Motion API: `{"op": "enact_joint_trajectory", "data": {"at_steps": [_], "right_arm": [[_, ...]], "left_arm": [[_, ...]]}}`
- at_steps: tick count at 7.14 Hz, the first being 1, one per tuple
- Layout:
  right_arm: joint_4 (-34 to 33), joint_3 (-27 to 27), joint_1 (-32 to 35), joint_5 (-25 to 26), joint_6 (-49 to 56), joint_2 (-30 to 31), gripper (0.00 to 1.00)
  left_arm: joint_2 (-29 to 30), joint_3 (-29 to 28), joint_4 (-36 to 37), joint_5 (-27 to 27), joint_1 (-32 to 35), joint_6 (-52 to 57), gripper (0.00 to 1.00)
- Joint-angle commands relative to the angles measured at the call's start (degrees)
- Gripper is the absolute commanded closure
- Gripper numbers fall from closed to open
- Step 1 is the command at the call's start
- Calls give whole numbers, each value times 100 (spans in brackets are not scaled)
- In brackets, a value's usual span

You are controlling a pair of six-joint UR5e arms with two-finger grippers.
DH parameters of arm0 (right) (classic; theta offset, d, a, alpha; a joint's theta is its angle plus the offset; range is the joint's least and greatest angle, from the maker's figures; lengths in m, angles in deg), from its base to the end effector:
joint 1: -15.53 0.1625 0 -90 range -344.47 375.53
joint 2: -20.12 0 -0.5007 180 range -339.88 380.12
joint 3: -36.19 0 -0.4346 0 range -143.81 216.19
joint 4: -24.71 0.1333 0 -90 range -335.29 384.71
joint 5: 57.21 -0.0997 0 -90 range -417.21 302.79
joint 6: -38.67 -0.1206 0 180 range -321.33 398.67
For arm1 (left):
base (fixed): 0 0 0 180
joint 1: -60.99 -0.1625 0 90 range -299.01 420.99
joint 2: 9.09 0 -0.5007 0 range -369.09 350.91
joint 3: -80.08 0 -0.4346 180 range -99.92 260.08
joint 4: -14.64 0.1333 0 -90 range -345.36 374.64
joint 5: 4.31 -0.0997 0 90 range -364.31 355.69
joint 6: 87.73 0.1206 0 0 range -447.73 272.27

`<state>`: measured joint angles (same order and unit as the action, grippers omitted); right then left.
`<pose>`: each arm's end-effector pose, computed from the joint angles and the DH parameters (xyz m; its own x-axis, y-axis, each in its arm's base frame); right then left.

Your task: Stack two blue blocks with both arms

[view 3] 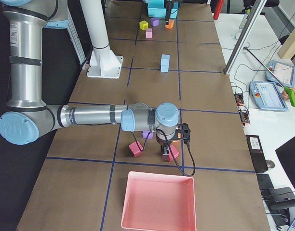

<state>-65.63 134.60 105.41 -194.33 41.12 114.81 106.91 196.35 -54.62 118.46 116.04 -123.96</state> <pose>0.0439 -0.4972 0.7094 0.6797 -0.0873 0.7283 0.0312 0.9954 0.0902 0.3014 -0.5500 0.3031 0.7137 0.1628 -0.6812 -0.0824 0.9854 0.1492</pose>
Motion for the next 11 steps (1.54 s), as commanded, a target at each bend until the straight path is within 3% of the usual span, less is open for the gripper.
{"op": "enact_joint_trajectory", "data": {"at_steps": [1,2,4,5,7,11], "right_arm": [[192,-147,118,-34,107,214,0],[575,-165,118,-60,55,346,1],[614,-156,162,-191,37,357,1],[614,-130,162,-357,37,348,0],[641,-130,162,-351,54,339,1],[632,-165,162,-368,37,339,1]], "left_arm": [[-996,-129,-53,640,1275,1821,0],[-1131,-461,-27,817,1881,2587,0],[-1509,-1505,-70,1126,2893,4152,0],[-1806,-1989,-471,1161,3289,4472,0],[-2299,-2834,-2147,1249,3364,4423,0],[-2644,-2759,-2110,1258,3442,4388,0]]}}
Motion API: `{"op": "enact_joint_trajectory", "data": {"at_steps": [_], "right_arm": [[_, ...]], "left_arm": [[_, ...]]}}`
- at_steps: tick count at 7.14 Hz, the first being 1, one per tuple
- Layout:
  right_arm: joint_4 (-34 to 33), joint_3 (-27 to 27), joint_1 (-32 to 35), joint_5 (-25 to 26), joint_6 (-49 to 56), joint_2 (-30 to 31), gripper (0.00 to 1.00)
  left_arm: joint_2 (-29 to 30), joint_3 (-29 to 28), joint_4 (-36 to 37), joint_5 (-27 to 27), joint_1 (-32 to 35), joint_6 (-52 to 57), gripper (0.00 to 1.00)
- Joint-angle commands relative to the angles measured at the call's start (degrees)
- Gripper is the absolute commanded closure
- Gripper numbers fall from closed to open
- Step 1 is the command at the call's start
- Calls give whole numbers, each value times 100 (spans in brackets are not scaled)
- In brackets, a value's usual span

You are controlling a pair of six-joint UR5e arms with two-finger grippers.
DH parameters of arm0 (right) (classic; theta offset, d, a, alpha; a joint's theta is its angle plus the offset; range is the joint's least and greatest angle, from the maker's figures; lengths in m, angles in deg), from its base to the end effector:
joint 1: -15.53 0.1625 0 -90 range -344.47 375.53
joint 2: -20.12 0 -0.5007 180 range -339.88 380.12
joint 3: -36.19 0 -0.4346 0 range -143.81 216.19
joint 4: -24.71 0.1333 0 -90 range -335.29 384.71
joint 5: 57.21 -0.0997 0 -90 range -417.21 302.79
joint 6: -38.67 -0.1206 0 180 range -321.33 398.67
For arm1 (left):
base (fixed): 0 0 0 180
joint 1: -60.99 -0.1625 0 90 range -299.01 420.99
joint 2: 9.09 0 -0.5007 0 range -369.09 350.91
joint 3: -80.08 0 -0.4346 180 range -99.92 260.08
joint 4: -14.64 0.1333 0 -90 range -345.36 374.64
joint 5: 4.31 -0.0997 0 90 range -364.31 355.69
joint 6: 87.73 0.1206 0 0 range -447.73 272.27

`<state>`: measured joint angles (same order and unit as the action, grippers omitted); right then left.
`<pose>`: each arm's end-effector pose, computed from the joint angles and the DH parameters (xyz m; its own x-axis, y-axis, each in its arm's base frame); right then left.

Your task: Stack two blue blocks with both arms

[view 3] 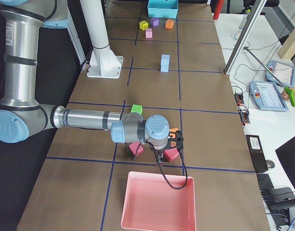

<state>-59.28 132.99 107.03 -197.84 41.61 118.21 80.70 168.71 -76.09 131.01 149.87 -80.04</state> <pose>0.0523 -0.4685 0.7360 0.6363 -0.0980 0.7652 0.0066 0.9925 0.1217 -0.0372 -0.5319 0.7614 0.6943 0.1369 -0.7066 -0.1135 0.9903 0.0804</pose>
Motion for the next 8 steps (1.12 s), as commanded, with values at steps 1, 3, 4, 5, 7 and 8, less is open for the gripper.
{"op": "enact_joint_trajectory", "data": {"at_steps": [1,3,4,5,7,8], "right_arm": [[-3,-4,0,-17,-13,0,1],[-12,-12,0,0,-4,-35,0],[-12,-21,0,1,-4,-35,0],[-12,-21,0,1,-4,-35,0],[-3,-21,9,1,-4,-44,1],[-12,-21,26,1,5,-35,1]], "left_arm": [[-6,6,29,3,59,-186,0],[12,-3,-6,-31,68,-206,0],[3,-3,-7,-40,68,-214,0],[-5,-20,-7,-49,68,-223,0],[3,-56,-15,-40,68,-250,0],[12,-56,-24,-49,68,-250,0]]}}
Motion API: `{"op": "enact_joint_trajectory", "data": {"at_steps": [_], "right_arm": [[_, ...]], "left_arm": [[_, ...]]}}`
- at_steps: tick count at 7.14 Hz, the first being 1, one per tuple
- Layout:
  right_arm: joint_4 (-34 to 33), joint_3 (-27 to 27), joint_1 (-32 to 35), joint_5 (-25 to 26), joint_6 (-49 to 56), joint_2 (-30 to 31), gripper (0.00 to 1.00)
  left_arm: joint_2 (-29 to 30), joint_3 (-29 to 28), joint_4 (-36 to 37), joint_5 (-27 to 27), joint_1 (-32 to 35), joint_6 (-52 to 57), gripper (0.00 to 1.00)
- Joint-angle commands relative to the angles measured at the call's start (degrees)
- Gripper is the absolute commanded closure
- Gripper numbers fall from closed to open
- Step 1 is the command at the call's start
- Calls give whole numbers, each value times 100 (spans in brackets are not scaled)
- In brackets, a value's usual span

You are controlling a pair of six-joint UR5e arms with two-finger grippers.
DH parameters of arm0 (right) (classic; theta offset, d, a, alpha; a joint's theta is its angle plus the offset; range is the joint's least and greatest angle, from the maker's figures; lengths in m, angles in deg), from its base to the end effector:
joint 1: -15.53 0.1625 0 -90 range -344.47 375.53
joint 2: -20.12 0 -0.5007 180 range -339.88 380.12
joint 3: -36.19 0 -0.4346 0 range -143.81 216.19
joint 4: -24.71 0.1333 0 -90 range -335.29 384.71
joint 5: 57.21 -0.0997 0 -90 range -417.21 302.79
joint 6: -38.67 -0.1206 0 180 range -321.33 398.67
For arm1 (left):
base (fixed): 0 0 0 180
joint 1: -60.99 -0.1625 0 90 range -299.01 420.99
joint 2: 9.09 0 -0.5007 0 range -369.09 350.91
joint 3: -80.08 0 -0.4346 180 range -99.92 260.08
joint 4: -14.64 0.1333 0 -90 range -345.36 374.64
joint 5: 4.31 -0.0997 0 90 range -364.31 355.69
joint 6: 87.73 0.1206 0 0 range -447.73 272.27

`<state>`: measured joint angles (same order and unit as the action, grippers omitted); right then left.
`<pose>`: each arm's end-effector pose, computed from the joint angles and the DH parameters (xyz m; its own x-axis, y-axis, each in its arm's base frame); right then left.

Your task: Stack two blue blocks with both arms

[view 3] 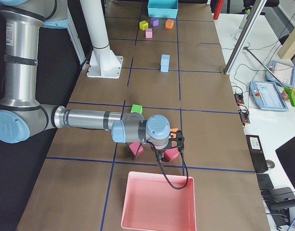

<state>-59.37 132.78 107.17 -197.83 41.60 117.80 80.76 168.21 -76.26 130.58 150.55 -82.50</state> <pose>0.0536 -0.4721 0.7348 0.6367 -0.0978 0.7649 0.0040 0.9923 0.1235 -0.0441 -0.5314 0.7659 0.7049 0.0828 -0.7045 -0.0722 0.9964 0.0449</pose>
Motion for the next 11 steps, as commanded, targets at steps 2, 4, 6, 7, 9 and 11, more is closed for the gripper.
{"op": "enact_joint_trajectory", "data": {"at_steps": [2,4,6,7,9,11], "right_arm": [[6,-36,12,26,24,23,0],[6,-44,29,26,24,31,1],[6,-53,47,26,15,23,1],[14,-45,117,26,24,23,1],[14,-36,196,18,24,-4,0],[14,-45,205,26,33,-21,1]], "left_arm": [[15,-7,-7,3,0,-4,0],[15,-6,-7,3,0,-4,0],[15,-7,-7,-6,0,-4,0],[15,-15,-7,3,0,-4,0],[50,20,2,3,0,-4,0],[42,20,2,3,0,5,0]]}}
